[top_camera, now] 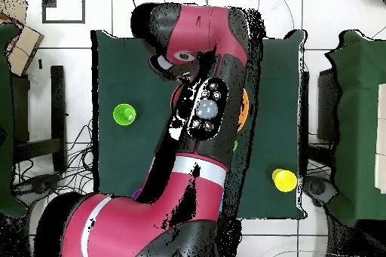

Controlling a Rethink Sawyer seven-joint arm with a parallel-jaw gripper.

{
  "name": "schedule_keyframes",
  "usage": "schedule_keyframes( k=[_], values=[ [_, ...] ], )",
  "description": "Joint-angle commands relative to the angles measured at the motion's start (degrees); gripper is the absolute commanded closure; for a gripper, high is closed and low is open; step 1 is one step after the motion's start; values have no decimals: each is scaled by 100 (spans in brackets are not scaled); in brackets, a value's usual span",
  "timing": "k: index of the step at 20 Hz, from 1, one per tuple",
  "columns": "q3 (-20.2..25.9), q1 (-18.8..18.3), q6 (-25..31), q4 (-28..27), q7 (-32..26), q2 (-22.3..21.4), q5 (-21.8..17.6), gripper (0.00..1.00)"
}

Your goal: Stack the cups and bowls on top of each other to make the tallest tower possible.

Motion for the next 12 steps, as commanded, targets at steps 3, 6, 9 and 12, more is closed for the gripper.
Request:
schedule_keyframes(
  k=[3, 6, 9, 12],
  values=[
    [239, 34, -430, 496, 1206, -156, 107, 100],
    [229, 38, -455, 505, 1212, -154, 117, 100],
    [218, 52, -507, 518, 1241, -146, 141, 100],
    [200, 65, -536, 516, 1255, -129, 175, 100]
  ],
)
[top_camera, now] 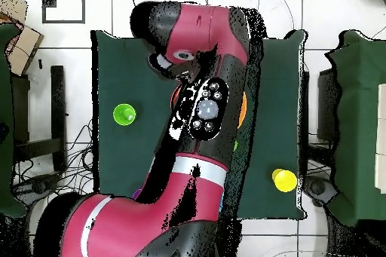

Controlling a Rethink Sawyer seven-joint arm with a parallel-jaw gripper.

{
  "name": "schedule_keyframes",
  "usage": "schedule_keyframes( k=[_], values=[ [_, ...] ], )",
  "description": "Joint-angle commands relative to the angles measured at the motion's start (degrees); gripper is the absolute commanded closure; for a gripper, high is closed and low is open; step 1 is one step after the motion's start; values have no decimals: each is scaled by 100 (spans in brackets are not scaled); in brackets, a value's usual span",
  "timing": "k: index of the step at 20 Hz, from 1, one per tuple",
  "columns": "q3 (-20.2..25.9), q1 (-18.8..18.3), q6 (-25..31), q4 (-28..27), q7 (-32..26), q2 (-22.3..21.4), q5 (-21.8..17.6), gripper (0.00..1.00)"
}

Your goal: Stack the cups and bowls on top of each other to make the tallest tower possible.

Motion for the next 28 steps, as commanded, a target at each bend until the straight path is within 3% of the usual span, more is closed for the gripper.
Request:
schedule_keyframes(
  k=[1, 28],
  values=[
    [212, 71, -541, 542, 1244, -132, 48, 100],
    [121, 120, -785, 659, 1324, -120, 202, 100]
  ],
)
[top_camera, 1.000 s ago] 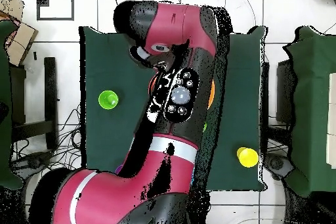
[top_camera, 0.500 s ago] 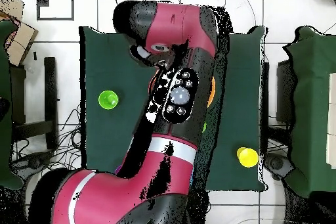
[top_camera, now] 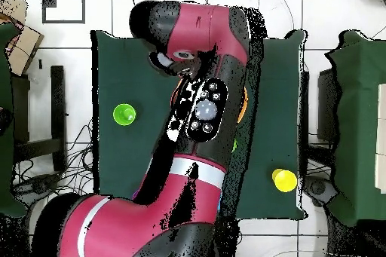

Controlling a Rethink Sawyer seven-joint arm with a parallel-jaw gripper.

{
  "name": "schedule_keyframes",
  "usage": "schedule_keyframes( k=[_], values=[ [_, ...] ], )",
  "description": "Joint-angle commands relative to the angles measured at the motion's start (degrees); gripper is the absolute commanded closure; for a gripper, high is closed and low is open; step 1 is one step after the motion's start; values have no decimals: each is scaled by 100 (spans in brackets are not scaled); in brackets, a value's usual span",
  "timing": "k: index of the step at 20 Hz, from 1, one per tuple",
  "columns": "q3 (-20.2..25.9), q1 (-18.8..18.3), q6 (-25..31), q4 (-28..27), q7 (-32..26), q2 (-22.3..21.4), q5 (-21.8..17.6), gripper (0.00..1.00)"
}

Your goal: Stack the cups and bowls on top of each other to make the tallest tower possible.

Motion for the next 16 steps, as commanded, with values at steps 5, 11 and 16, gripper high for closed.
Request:
schedule_keyframes(
  k=[5, 11, 16],
  values=[
    [247, 87, -378, 665, 1336, -118, 147, 100],
    [203, 115, -452, 705, 1370, -109, 229, 100],
    [175, 132, -499, 752, 1390, -112, 303, 100]
  ],
)
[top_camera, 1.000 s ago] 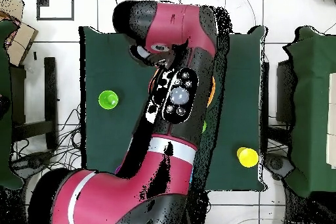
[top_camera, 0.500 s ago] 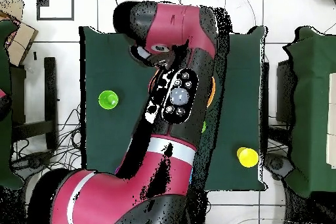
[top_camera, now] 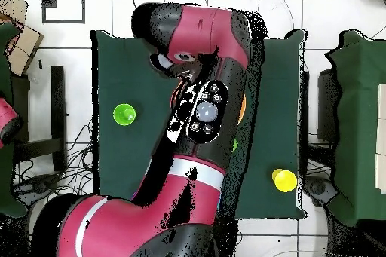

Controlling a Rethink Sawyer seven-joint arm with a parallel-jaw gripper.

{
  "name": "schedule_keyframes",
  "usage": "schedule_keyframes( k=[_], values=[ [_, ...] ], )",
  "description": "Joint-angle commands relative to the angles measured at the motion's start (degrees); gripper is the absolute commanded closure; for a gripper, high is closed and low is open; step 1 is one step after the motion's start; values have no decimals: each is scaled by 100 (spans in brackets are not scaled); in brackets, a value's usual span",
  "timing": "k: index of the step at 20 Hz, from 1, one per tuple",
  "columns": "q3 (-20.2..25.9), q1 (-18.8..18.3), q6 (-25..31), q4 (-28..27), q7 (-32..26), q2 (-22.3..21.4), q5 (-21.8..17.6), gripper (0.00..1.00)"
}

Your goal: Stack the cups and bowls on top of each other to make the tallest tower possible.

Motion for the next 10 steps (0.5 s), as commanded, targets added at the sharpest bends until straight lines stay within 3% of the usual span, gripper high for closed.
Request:
schedule_keyframes(
  k=[1, 10],
  values=[
    [271, 114, -519, 617, 1400, -117, 117, 100],
    [254, 134, -715, 726, 1436, -147, 233, 100]
  ],
)
